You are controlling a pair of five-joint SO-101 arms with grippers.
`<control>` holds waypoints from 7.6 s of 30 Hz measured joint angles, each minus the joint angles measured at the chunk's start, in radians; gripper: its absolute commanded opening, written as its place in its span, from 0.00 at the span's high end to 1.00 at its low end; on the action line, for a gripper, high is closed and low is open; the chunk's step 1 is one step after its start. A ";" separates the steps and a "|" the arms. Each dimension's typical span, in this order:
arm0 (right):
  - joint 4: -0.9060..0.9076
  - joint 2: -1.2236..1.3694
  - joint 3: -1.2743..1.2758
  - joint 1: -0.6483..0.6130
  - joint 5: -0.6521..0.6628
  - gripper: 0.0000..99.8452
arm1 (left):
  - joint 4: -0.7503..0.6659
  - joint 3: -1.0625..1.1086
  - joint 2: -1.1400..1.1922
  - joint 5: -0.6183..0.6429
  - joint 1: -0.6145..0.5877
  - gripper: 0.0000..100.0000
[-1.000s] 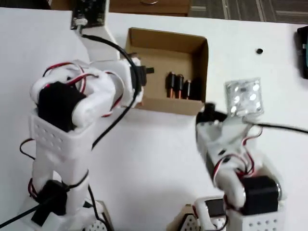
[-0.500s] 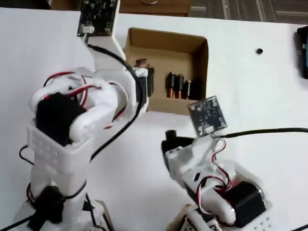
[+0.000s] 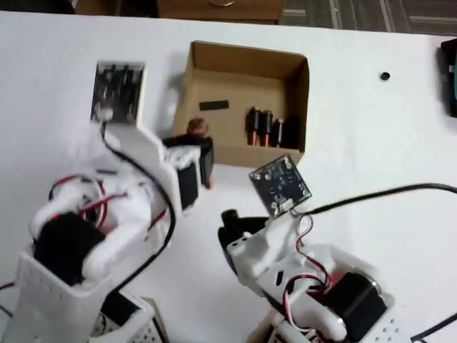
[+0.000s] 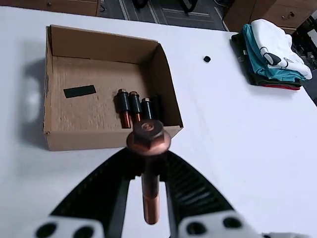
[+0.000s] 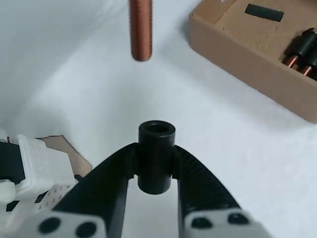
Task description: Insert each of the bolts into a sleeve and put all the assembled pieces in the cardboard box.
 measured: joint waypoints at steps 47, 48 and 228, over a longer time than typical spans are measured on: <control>-0.334 -0.442 0.459 0.008 0.052 0.98 | -0.138 0.315 -0.201 0.169 0.041 0.98; -0.334 -0.442 0.460 0.002 0.052 0.98 | -0.140 0.321 -0.201 0.169 0.051 0.98; 0.206 0.526 -0.704 0.496 0.216 0.76 | -0.578 1.307 -0.206 -0.419 -0.410 0.98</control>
